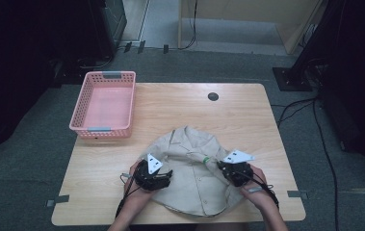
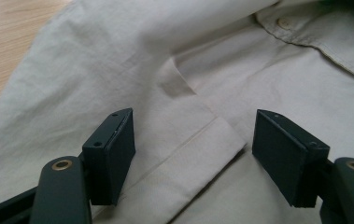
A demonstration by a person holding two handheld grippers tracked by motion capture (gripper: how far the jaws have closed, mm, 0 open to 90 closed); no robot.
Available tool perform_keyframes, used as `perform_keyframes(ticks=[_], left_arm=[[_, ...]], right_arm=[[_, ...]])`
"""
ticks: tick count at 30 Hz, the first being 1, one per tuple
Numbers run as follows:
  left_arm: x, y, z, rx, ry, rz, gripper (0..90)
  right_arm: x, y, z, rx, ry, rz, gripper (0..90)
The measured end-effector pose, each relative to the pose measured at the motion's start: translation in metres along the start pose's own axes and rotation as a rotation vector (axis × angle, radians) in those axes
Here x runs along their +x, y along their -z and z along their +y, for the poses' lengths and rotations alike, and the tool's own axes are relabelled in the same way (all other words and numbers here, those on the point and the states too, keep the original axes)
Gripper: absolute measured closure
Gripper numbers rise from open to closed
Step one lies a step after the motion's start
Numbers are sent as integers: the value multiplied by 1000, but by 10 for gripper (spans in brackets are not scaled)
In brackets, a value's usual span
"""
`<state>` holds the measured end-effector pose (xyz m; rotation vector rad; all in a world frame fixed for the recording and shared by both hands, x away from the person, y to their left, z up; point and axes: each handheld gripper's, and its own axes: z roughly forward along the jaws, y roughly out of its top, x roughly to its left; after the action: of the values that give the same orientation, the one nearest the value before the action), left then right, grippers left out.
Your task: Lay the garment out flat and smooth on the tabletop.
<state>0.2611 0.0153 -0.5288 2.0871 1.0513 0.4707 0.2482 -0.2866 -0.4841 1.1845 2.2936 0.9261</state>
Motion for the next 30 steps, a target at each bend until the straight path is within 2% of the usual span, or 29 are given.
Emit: perform_keyframes(ticks=[4,7,9,13,15,16,19,23,26,30], left_arm=[[0,0,0,0,0,0,304],[0,0,0,1,-1,1,305],[0,0,0,0,0,3,305],[1,0,0,1,3,7,305],[1,0,0,1,5,8,305],[1,0,0,1,7,10,305],[2,-1,1,1,9,11,305],[2,-1,1,1,9,11,305],[1,-1,1,1,8,12,305],[1,-1,1,1,8,12,305]], right_arm=[[-25,10,-2,-66,-108,-50,889],[-47,11,-4,-127,-240,-117,882],[-58,8,-6,-171,-312,-180,881],[-74,2,-8,-225,-410,-306,854],[-80,5,-9,-248,-446,-345,831],[-83,8,-9,-253,-457,-342,802],[-83,20,-7,-264,-433,-311,729],[-71,27,2,-266,-353,-226,688],[-58,20,7,-247,-295,-158,646],[-42,-3,9,-179,-206,-130,567]])
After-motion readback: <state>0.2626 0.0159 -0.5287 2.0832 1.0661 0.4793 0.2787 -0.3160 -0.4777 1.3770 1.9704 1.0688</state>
